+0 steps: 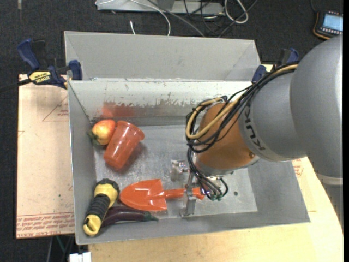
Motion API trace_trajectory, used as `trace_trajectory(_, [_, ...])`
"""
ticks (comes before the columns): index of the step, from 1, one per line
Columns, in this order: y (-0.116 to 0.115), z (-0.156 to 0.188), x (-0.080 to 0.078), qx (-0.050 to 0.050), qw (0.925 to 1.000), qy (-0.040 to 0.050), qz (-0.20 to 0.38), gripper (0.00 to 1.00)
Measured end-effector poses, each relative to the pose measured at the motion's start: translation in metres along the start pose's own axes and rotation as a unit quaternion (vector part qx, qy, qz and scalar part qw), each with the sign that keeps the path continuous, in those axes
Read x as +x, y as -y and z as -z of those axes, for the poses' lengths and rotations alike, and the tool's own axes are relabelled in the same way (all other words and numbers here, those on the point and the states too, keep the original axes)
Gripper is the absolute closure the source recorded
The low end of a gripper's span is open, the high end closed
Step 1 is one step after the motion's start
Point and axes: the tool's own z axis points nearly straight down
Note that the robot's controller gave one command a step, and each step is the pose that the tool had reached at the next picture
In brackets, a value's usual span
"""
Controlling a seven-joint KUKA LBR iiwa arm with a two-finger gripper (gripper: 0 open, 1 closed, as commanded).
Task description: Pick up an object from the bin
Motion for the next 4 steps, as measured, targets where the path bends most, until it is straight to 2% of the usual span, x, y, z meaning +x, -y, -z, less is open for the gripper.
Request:
trace_trajectory(1, [-0.015,0.000,0.004,-0.002,0.9999,-0.0038,0.013,1.00])
trace_trajectory(2, [-0.015,0.000,0.004,-0.002,0.9999,-0.0038,0.013,1.00])
trace_trajectory(3, [-0.015,0.015,0.007,-0.002,0.9999,-0.0096,0.014,1.00])
trace_trajectory(4, [-0.015,0.057,0.004,-0.002,0.9999,-0.0046,0.014,1.00])
